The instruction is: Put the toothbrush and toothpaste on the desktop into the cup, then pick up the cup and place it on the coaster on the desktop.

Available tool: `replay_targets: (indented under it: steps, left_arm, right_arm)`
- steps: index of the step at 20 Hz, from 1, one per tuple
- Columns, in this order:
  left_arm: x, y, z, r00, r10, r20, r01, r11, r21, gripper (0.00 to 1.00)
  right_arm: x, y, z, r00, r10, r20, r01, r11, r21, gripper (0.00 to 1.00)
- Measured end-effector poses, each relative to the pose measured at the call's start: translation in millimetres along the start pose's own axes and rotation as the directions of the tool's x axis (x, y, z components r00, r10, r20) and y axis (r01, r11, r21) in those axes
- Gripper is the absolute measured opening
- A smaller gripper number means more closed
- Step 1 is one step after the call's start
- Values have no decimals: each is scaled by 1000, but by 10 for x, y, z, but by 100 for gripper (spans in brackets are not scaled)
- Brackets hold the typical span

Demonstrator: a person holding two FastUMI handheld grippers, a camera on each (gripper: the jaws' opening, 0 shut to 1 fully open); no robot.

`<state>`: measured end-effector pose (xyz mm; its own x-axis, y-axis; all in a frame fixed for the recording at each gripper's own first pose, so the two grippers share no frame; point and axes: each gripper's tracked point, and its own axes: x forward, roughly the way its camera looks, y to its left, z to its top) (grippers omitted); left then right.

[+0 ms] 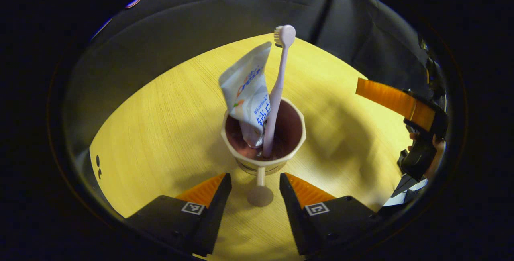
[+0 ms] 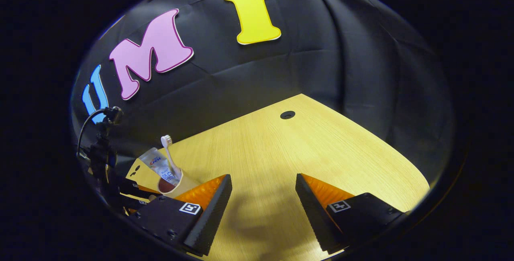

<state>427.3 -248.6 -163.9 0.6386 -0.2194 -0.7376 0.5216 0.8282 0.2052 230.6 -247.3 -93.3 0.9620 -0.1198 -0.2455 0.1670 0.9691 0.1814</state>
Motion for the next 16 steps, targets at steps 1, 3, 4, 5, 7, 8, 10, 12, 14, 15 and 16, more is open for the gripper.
replay_targets:
  steps: [1,3,4,5,7,8,10,12,14,15,16]
  left_arm:
    - [-60,62,-21,1000,10,20,-9,1000,-27,84]
    - [-154,197,-87,997,44,67,-39,996,-80,100]
    - [-223,283,-116,993,67,100,-56,992,-109,99]
    - [-301,388,-138,986,95,138,-75,987,-144,99]
    - [-479,577,-197,966,155,209,-109,970,-217,100]
    - [-586,651,-212,951,187,245,-126,961,-246,100]
    - [-806,795,-253,913,262,312,-165,938,-305,100]
    - [-1097,921,-321,855,357,376,-212,903,-374,100]
    - [-1349,1004,-412,787,433,440,-230,867,-442,100]
    - [-1437,1008,-471,757,462,463,-229,850,-473,100]
    - [-1554,1010,-569,733,483,480,-221,836,-503,100]
  right_arm:
    - [-19,-2,4,1000,-5,-4,5,1000,-7,98]
    - [-85,26,37,1000,-3,-4,3,1000,-14,98]
    - [-132,50,69,1000,1,0,-1,1000,-18,98]
    - [-177,80,111,1000,2,5,-2,1000,-24,98]
    - [-296,147,165,1000,5,10,-5,999,-39,98]
    - [-372,195,190,1000,9,14,-8,999,-44,98]
    - [-531,318,210,1000,20,9,-19,997,-69,98]
    - [-732,362,224,1000,-4,8,5,996,-91,98]
    - [-955,520,200,1000,8,-4,-8,997,-78,98]
    - [-1063,596,185,1000,13,-11,-14,997,-78,98]
    - [-1158,658,165,1000,20,-18,-22,995,-94,98]
